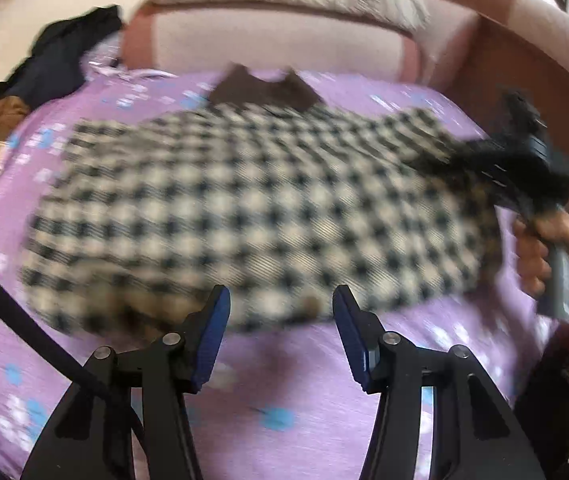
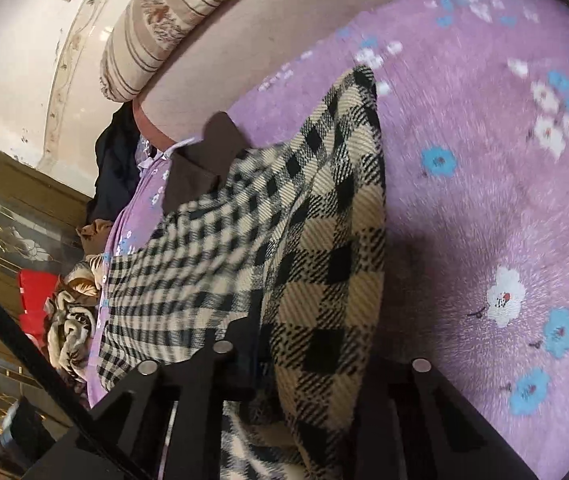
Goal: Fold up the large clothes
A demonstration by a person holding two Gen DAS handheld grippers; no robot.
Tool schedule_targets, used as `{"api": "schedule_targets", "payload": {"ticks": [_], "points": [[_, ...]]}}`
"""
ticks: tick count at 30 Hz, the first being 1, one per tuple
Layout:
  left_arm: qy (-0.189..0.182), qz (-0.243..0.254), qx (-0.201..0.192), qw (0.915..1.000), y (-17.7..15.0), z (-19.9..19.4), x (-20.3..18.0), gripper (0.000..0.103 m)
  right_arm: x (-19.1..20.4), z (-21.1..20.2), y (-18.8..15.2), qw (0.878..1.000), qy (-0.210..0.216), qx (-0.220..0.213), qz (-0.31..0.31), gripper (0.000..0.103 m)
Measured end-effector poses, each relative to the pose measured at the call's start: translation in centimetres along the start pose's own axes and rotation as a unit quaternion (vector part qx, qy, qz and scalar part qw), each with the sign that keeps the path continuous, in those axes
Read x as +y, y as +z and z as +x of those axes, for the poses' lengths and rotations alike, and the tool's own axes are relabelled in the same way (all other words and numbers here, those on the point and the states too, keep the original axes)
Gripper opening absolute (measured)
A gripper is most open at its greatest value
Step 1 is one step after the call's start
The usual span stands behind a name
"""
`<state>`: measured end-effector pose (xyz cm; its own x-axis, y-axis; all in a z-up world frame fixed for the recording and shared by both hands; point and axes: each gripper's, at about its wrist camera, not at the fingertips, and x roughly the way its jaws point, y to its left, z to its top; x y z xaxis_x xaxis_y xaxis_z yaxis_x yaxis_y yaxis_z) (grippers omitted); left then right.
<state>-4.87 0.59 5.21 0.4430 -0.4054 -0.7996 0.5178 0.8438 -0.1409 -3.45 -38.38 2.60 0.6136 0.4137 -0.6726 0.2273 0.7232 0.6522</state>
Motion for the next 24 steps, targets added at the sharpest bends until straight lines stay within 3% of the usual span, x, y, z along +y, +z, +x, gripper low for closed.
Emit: {"api": "schedule_targets", "payload": {"ticks": [4,9,15,22,24], "points": [[0.035,-0.025,-0.012,0.9990,2.4,-0.8,4.2,0.052,3.4,-0.6,0.8,1.000,-0.003,-0.006,-0.012,0.016],[0.061,-0.068,-0.055,0.9943,5.2,-2.0,9.8,0.052,9.5,0.2,1.2,0.999,0.003,0.000,-0.046,0.015],[0.031,-0.160,-0.073,0.9839,6.0,-2.6,16.3,0.052,17.4,5.4,0.4,0.994,-0.005,0.039,-0.099,0.015],[-0.011,-0.265,-0.058,0.9625,4.2,-1.3,22.7,0.053,21.6,13.5,-2.6,0.984,-0.029,0.105,-0.140,0.015],[-0.031,-0.283,-0.062,0.9565,4.0,-1.3,23.6,0.053,21.4,15.1,-3.1,0.983,-0.010,0.130,-0.133,0.027]]}}
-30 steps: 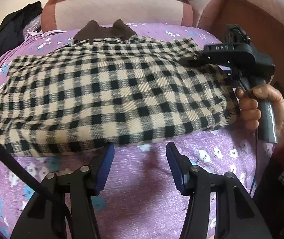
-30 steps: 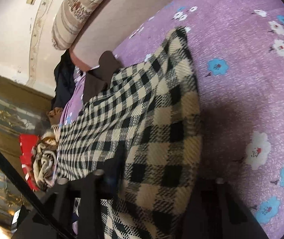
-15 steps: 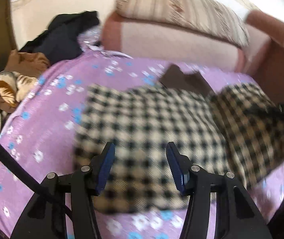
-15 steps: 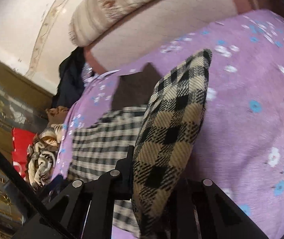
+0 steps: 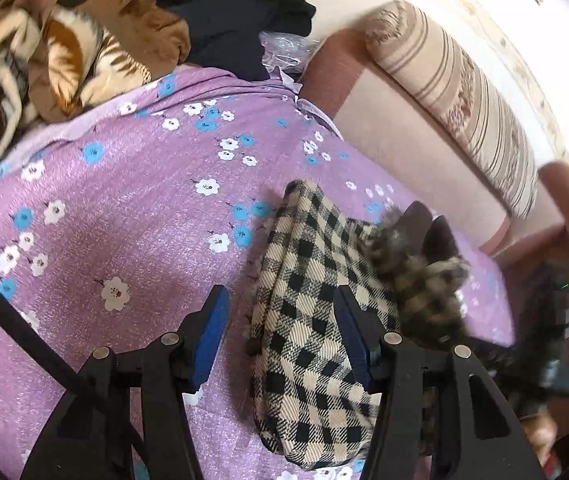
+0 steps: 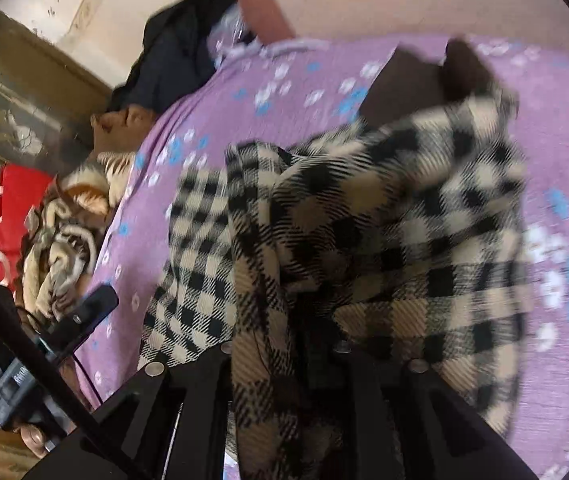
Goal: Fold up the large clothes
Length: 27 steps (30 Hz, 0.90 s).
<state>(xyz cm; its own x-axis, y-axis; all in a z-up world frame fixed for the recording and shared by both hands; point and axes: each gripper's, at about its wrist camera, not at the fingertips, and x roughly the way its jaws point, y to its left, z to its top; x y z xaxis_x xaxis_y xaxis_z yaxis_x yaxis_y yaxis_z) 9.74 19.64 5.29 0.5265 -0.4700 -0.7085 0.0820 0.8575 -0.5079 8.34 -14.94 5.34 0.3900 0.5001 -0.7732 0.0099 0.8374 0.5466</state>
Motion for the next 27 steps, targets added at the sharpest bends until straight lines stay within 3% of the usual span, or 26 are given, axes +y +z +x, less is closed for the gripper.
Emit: {"api": "schedule_targets", "payload": {"ticks": [1,3,5,11,14,18,22,23,25,27], "points": [[-0.010,-0.007,-0.001,0.9999,0.0,-0.1,0.1,0.053,-0.2,0.1,0.0,1.000,0.028,0.003,0.006,0.041],[-0.031,-0.010,0.001,0.9995,-0.1,0.1,-0.3,0.059,-0.2,-0.2,0.1,0.997,0.079,0.002,0.015,0.059],[-0.048,-0.004,0.003,0.9988,-0.5,0.4,-1.3,0.064,-0.1,-1.4,0.3,0.991,0.136,0.003,0.010,0.060],[-0.114,0.051,0.030,0.9917,-2.9,0.9,-5.9,0.070,0.2,-4.6,1.0,0.974,0.228,0.000,0.003,0.061],[-0.128,0.073,0.040,0.9882,-4.3,1.0,-7.8,0.078,-0.2,-6.9,1.6,0.977,0.208,-0.041,0.005,0.062],[-0.143,0.098,0.063,0.9829,-5.5,2.0,-10.1,0.079,-2.6,-9.2,0.6,0.990,0.117,-0.084,0.005,0.062],[-0.162,0.112,0.072,0.9777,-6.1,2.3,-12.0,0.079,-5.0,-9.9,-1.2,0.992,0.060,-0.105,0.016,0.062],[-0.168,0.119,0.074,0.9757,-6.4,2.3,-12.7,0.080,-5.3,-9.8,-1.6,0.993,0.048,-0.105,0.017,0.060],[-0.170,0.132,0.076,0.9737,-6.8,2.3,-13.6,0.082,-6.4,-9.6,-2.5,0.994,0.014,-0.103,0.019,0.041],[-0.163,0.142,0.074,0.9735,-7.2,2.5,-14.6,0.087,-8.0,-9.6,-3.3,0.995,0.000,-0.096,0.030,0.041]]}}
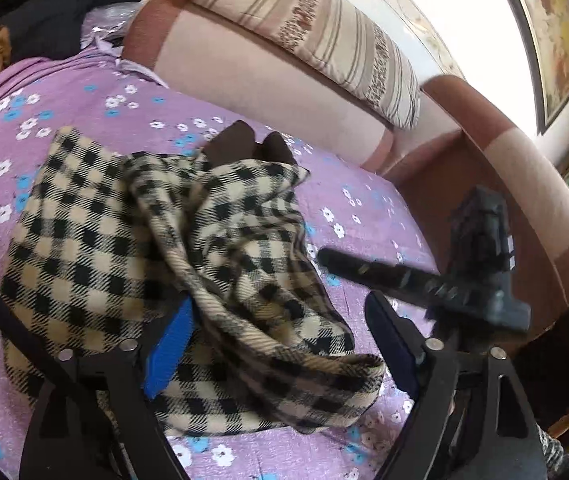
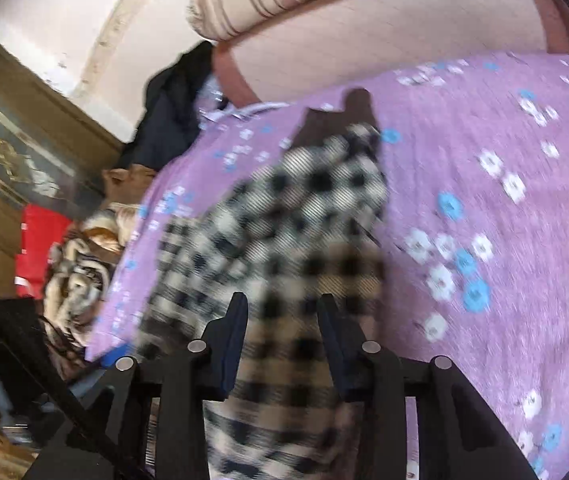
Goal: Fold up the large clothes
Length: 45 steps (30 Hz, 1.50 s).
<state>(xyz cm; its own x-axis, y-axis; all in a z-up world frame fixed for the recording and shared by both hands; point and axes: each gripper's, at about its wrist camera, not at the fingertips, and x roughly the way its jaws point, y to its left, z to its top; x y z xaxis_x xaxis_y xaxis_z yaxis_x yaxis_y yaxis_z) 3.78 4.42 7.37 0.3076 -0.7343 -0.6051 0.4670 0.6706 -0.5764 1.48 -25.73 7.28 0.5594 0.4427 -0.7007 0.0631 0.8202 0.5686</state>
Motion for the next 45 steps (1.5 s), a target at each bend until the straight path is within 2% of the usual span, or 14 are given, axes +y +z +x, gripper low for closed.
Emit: {"api": "schedule_targets", "payload": {"ticks": [3,4,5,6,9,14,17,20,24,28,33,37,40,45], "points": [[0.048,0.008,0.018,0.9986,-0.3,2.0,-0.6,0.084,-2.2,0.4,-1.1,0.999,-0.004,0.003,0.033,0.041],[0.064,0.013,0.034,0.9973,-0.5,3.0,-0.7,0.074,-2.6,0.5,-1.4,0.999,-0.005,0.001,0.041,0.041],[0.085,0.026,0.061,0.9942,-1.0,4.3,-0.6,0.035,-3.0,0.5,-1.6,0.999,-0.007,-0.001,0.048,0.041],[0.114,0.037,0.073,0.9901,-1.2,4.9,-0.4,0.020,-3.4,0.3,-1.8,0.999,-0.009,-0.003,0.054,0.041],[0.095,0.020,0.056,0.9937,-0.4,3.1,0.6,0.013,-3.5,-0.3,-1.8,0.998,-0.010,-0.009,0.053,0.041],[0.117,0.003,-0.005,0.9931,1.4,-2.9,3.1,0.012,-1.0,-0.9,-0.7,1.000,0.006,-0.020,0.016,0.041],[0.140,-0.024,0.010,0.9898,0.5,-3.6,6.0,0.012,1.6,-0.1,0.1,1.000,0.014,-0.019,-0.020,0.041],[0.122,-0.048,0.033,0.9908,-0.7,-3.2,8.3,0.013,4.7,1.3,1.1,0.998,0.019,-0.016,-0.059,0.041],[0.110,-0.054,0.028,0.9920,-1.3,-4.0,9.2,0.030,9.6,4.7,2.5,0.991,0.026,0.021,-0.129,0.041],[0.107,-0.056,0.025,0.9923,-1.3,-5.1,9.9,0.031,13.0,9.9,3.3,0.981,-0.016,0.070,-0.182,0.041],[0.122,-0.040,0.038,0.9910,-0.9,-5.0,9.8,0.031,15.1,16.4,5.3,0.976,-0.043,0.112,-0.183,0.041],[0.129,-0.041,0.025,0.9905,-0.4,-6.6,10.5,0.031,15.2,20.5,6.0,0.969,-0.078,0.148,-0.180,0.041],[0.127,-0.060,-0.011,0.9900,0.4,-8.5,11.3,0.031,15.3,18.9,6.8,0.975,-0.064,0.122,-0.176,0.041],[0.078,-0.095,-0.060,0.9906,2.6,-9.2,10.9,0.035,13.3,11.7,7.9,0.992,-0.017,0.035,-0.121,0.041]]}}
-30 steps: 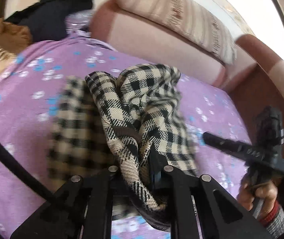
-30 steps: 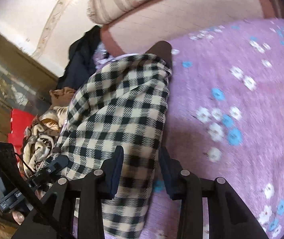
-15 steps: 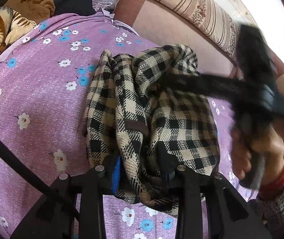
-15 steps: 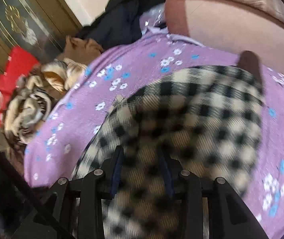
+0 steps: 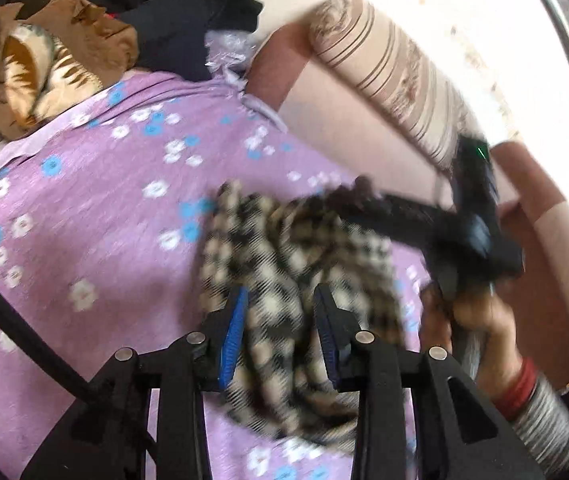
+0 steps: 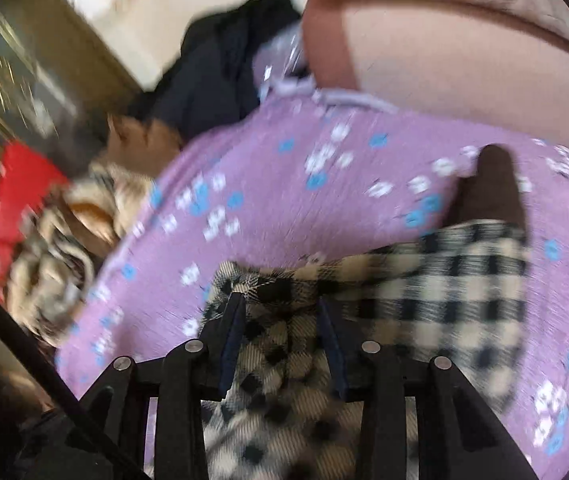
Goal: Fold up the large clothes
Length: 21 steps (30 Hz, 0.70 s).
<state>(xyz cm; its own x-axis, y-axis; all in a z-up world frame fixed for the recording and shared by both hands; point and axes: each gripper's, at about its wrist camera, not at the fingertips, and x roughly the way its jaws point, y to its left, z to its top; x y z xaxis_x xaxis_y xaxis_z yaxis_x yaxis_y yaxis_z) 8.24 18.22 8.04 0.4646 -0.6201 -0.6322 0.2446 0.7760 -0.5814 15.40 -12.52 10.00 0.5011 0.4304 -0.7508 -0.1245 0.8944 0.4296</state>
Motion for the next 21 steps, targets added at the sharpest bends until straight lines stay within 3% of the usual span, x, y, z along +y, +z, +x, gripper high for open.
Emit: {"api": "schedule_targets", "payload": {"ticks": [2,4,7,8,9,12,14,16,18,21], "points": [[-0.028,-0.003,0.003,0.9996,0.7,1.3,-1.2,0.044,-1.3,-2.7,-0.8,1.000,0.000,-0.022,0.010,0.046],[-0.049,0.008,0.037,0.9981,0.6,3.7,-2.6,0.053,-2.9,-4.8,-2.2,0.999,0.003,-0.037,0.025,0.049],[-0.012,0.042,0.109,0.9931,-0.7,8.0,-4.2,0.055,-5.0,-7.0,-4.9,0.998,0.003,-0.041,0.046,0.049],[0.006,0.053,0.125,0.9908,-1.3,8.9,-4.5,0.045,-5.7,-7.6,-5.7,0.998,0.002,-0.042,0.050,0.049],[0.016,0.068,0.132,0.9888,-1.8,9.5,-4.9,0.020,-6.6,-8.2,-6.8,0.998,0.000,-0.044,0.053,0.050],[0.024,0.100,0.104,0.9893,-1.7,7.9,-6.4,0.014,-7.9,-8.5,-8.8,0.997,0.013,-0.041,0.067,0.057],[0.025,0.123,0.057,0.9904,-0.6,4.7,-7.3,0.014,-8.6,-8.5,-9.5,0.996,0.026,-0.043,0.074,0.060],[0.050,0.144,0.034,0.9877,-0.5,3.2,-7.3,0.014,-8.6,-7.9,-10.1,0.995,0.042,-0.041,0.076,0.069],[0.093,0.127,0.048,0.9863,-0.4,4.0,-5.0,0.014,-8.2,-6.7,-10.3,0.995,0.055,-0.029,0.075,0.070],[0.105,0.080,0.097,0.9865,-0.9,6.2,-1.5,0.015,-7.8,-4.3,-10.5,0.993,0.079,-0.009,0.089,0.072]]}}
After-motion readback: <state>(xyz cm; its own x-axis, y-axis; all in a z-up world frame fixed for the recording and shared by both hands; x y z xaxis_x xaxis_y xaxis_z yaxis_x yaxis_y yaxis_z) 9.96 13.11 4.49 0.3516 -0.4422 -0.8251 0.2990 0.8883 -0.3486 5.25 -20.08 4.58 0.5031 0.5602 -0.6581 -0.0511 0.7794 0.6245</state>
